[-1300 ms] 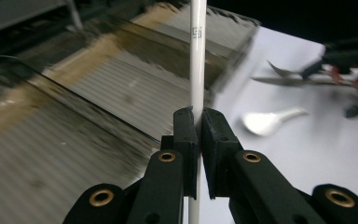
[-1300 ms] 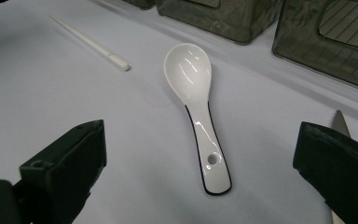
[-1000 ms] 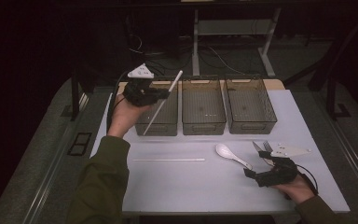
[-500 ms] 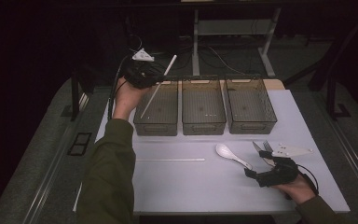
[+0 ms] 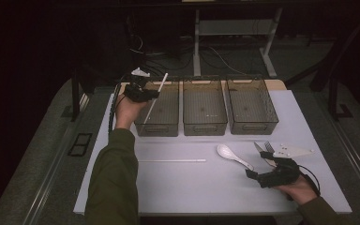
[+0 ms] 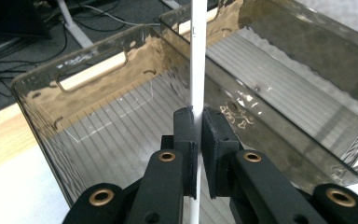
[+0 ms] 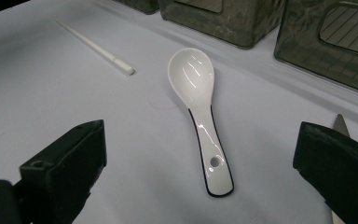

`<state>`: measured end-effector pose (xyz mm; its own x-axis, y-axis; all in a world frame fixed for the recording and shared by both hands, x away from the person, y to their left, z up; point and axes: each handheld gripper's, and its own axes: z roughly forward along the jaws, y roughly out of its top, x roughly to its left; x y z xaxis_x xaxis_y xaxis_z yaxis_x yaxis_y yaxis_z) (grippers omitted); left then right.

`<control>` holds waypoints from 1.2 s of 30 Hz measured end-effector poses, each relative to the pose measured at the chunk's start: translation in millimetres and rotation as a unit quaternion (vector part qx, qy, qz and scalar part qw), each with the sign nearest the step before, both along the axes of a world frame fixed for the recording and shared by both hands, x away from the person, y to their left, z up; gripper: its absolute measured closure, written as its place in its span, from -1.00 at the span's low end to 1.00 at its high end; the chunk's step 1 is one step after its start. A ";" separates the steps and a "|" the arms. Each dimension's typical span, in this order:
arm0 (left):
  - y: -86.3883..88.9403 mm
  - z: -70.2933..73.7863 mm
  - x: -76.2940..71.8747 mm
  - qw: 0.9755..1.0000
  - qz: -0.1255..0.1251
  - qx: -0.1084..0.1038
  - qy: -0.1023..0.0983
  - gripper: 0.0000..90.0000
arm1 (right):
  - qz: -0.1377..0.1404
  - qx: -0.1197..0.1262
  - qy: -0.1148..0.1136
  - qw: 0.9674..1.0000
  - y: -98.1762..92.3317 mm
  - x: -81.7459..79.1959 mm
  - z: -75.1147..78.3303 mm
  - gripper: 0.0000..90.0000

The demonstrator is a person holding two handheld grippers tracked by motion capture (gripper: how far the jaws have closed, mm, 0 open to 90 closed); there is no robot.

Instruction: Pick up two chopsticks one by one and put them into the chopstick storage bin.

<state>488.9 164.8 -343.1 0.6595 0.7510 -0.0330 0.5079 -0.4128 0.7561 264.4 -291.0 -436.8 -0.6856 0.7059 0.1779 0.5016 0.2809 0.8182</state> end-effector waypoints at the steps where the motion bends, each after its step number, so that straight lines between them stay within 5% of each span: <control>1: -0.4 -1.3 0.4 1.000 0.000 0.000 0.000 0.86 | 0.000 0.000 0.000 1.000 0.0 0.0 0.0 -0.94; 14: -28.3 -23.7 13.3 0.999 0.002 0.039 0.019 0.84 | 0.004 0.000 -0.002 1.000 0.0 -0.4 0.7 -0.94; 23: -32.7 -31.4 16.0 0.999 0.014 0.041 0.029 0.90 | 0.008 0.000 -0.001 1.000 -0.1 -0.7 1.2 -0.94; 30: -33.0 -21.8 4.9 1.000 -0.005 0.024 0.018 0.72 | 0.007 -0.001 0.000 1.000 0.3 -0.6 1.0 -0.94; 36: -33.9 -12.3 -16.7 0.999 -0.045 -0.002 0.010 0.38 | 0.005 -0.003 -0.001 1.000 0.7 -0.7 1.1 -0.94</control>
<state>472.1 130.9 -355.4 0.7239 0.6881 -0.0502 0.4837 -0.4543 0.7481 263.7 -290.3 -435.7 -0.6937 0.6995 0.1716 0.4962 0.2914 0.8178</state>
